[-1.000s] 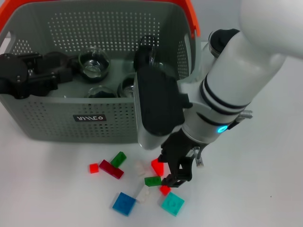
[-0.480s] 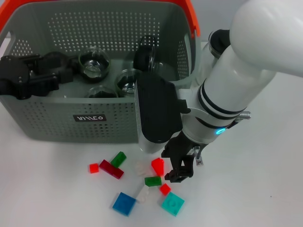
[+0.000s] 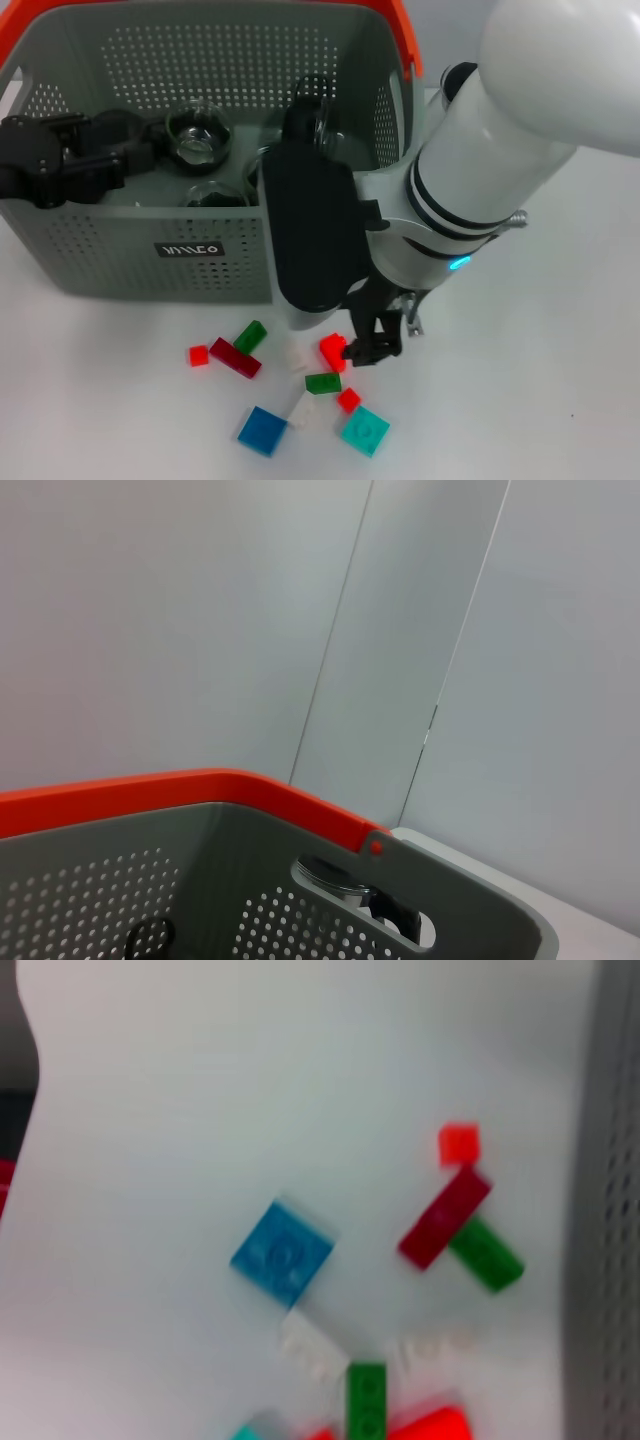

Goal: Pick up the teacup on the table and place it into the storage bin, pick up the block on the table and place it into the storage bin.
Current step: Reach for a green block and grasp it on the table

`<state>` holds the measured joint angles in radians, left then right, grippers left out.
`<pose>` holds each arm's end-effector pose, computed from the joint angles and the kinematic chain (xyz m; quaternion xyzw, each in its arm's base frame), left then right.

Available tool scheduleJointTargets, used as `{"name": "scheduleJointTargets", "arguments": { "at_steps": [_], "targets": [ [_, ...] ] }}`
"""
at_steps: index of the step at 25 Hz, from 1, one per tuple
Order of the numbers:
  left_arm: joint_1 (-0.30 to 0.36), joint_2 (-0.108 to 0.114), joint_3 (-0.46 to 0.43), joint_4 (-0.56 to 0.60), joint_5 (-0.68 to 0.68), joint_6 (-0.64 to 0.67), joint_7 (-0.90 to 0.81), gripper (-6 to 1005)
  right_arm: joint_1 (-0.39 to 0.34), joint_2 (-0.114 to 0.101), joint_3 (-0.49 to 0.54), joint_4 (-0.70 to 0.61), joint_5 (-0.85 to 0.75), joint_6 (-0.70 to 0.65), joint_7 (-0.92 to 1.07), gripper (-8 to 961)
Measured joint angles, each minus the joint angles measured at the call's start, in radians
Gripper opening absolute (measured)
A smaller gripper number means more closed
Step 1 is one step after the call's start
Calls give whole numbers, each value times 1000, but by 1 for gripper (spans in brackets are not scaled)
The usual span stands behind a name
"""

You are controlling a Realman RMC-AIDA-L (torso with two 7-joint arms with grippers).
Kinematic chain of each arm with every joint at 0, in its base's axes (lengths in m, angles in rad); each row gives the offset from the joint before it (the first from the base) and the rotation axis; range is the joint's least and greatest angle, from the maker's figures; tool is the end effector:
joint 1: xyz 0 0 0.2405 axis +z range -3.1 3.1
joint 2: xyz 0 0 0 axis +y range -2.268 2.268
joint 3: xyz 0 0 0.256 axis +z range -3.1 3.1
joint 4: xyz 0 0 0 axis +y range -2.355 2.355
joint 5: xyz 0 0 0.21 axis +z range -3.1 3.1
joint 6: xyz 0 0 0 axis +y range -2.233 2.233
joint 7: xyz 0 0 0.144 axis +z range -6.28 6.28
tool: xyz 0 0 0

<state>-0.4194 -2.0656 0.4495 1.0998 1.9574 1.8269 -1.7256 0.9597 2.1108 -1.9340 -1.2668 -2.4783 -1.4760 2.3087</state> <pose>-0.2630 0.3067 0.1137 -0.8998 -0.2581 -0.2873 0.2030 0.0570 0.3193 -0.1064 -0.9531 -0.1225 -0.2752 0.0295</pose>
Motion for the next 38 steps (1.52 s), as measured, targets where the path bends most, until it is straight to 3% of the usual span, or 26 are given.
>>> {"name": "scheduleJointTargets", "arguments": {
  "at_steps": [9,17,26,38],
  "targets": [
    [4,-1,0,0,0,0,1,628,9,0,12,-4,148,63,18,530],
    [4,-2,0,0,0,-1,2,628,69,0,9,192,270,139,32,531],
    [2,-3,1,-8,0,-15,1,628,74,4,-10,234,282,137,7,532],
    [5,-2,0,-17,1,-22,8,628,65,5,-108,230,290,135,-115,526]
  ]
}}
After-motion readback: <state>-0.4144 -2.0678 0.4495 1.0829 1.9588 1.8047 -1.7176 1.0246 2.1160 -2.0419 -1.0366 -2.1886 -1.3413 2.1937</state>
